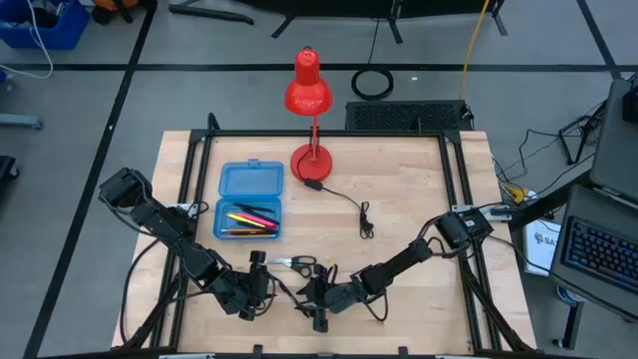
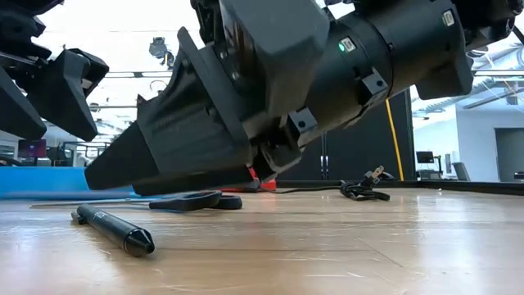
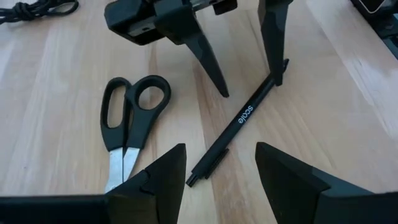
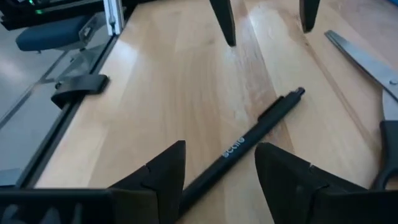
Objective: Pick & place school supplies into a supply box
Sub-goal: Put the black pen into the blue supply box
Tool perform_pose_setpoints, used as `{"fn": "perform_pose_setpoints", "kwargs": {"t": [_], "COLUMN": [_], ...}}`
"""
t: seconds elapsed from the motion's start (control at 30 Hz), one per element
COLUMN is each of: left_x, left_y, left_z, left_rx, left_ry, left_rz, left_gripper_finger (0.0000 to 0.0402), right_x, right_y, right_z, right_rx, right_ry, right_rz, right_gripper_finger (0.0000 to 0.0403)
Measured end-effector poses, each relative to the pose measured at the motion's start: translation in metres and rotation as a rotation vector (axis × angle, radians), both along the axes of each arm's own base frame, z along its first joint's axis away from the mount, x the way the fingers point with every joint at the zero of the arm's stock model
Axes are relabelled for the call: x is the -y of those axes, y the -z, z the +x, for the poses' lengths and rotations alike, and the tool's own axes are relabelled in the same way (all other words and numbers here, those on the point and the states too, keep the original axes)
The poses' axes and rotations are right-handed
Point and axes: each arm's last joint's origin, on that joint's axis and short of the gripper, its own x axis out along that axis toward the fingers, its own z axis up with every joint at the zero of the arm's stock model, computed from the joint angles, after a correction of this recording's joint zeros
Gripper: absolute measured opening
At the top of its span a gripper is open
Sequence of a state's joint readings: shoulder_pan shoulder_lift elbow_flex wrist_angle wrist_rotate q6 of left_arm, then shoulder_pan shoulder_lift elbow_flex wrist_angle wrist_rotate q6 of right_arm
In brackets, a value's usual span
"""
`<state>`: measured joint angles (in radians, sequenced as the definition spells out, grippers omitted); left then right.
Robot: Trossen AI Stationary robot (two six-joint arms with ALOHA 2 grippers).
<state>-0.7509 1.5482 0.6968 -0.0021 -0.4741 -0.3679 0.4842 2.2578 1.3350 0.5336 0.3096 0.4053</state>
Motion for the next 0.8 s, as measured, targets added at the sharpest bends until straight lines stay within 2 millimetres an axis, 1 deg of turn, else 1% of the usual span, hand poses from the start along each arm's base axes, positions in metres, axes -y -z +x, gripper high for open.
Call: {"fn": "perform_pose_setpoints", "kwargs": {"t": [0.4,0.53,0.63,0.8], "left_x": [-0.001,-0.0003,-0.0003,-0.0003], "left_y": [-0.004,-0.0054,-0.0055,-0.0054], "left_z": [0.0033,0.0044,0.0044,0.0044], "left_rx": [0.092,0.111,0.111,0.109], "left_ry": [-0.088,-0.102,-0.113,-0.141], "left_rz": [0.027,0.01,-0.004,-0.039], "left_gripper_finger": [0.02,0.02,0.02,0.02], "right_x": [0.001,0.0018,0.0002,-0.0072], "right_y": [0.0039,0.0038,0.0041,0.002], "right_z": [-0.0018,-0.0017,-0.003,-0.0056], "right_rx": [-0.04,-0.029,-0.028,-0.003], "right_ry": [0.002,0.011,0.018,0.007], "right_rz": [-0.025,-0.075,-0.1,-0.081], "right_gripper_finger": [0.0179,0.0179,0.0178,0.0178]}}
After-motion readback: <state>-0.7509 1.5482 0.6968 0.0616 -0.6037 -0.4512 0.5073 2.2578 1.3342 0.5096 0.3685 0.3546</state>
